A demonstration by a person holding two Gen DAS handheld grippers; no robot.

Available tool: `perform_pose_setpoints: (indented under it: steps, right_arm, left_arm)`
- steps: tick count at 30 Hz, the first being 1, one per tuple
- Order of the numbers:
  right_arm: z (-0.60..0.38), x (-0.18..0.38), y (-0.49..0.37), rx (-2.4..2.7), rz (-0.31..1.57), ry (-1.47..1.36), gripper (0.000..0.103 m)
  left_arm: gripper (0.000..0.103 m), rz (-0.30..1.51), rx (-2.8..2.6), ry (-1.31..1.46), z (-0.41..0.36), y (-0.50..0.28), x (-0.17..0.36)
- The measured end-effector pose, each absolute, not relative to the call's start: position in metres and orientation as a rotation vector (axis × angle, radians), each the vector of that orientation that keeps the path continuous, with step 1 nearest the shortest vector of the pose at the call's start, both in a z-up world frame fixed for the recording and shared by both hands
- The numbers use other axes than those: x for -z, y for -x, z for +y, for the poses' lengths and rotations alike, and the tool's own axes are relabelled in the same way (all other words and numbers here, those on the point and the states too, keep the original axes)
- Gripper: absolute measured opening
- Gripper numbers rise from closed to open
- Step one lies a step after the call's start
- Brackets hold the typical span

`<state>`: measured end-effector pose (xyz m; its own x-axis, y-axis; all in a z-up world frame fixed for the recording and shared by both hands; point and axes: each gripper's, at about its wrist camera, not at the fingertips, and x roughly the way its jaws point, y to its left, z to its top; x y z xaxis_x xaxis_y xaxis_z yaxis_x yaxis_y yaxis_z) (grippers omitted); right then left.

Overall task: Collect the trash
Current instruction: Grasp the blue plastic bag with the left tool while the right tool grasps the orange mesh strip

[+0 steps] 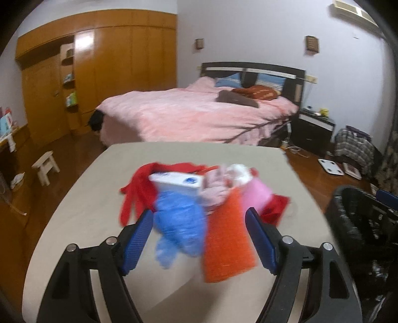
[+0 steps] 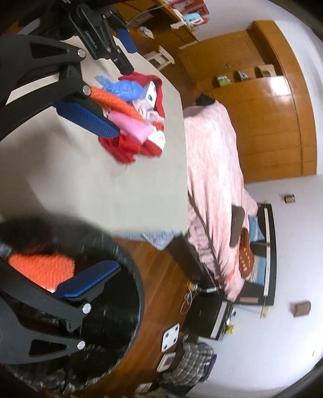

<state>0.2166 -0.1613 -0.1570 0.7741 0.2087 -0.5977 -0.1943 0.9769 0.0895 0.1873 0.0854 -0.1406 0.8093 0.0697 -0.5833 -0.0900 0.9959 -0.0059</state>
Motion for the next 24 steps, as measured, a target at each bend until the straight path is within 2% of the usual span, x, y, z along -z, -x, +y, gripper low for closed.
perform_pose_setpoints:
  steps: [5,10,20,22,23,24]
  right_arm:
    - [-0.133,0.176,-0.232,-0.243,0.684,-0.002,0.096]
    - [-0.118,0.193,-0.246,-0.251,0.720,0.017,0.083]
    - [-0.117,0.202,-0.261,-0.237,0.732,0.030,0.082]
    - [-0.117,0.202,-0.262,-0.240,0.735,0.029,0.082]
    - [-0.116,0.203,-0.263,-0.242,0.736,0.028,0.082]
    - [-0.116,0.203,-0.263,-0.246,0.738,0.028,0.082]
  left_arm:
    - [0.075,0.648,-0.129,0.050,0.108,-0.193,0.156]
    - [0.072,0.687,-0.127,0.075,0.118,-0.208,0.173]
    - [0.070,0.755,-0.094,0.115,0.116,-0.242,0.196]
    - [0.062,0.790,-0.081,0.126,0.116,-0.248,0.202]
    - [0.053,0.801,-0.069,0.133,0.116,-0.250,0.204]
    - [0.048,0.806,-0.073,0.132,0.116,-0.251,0.205]
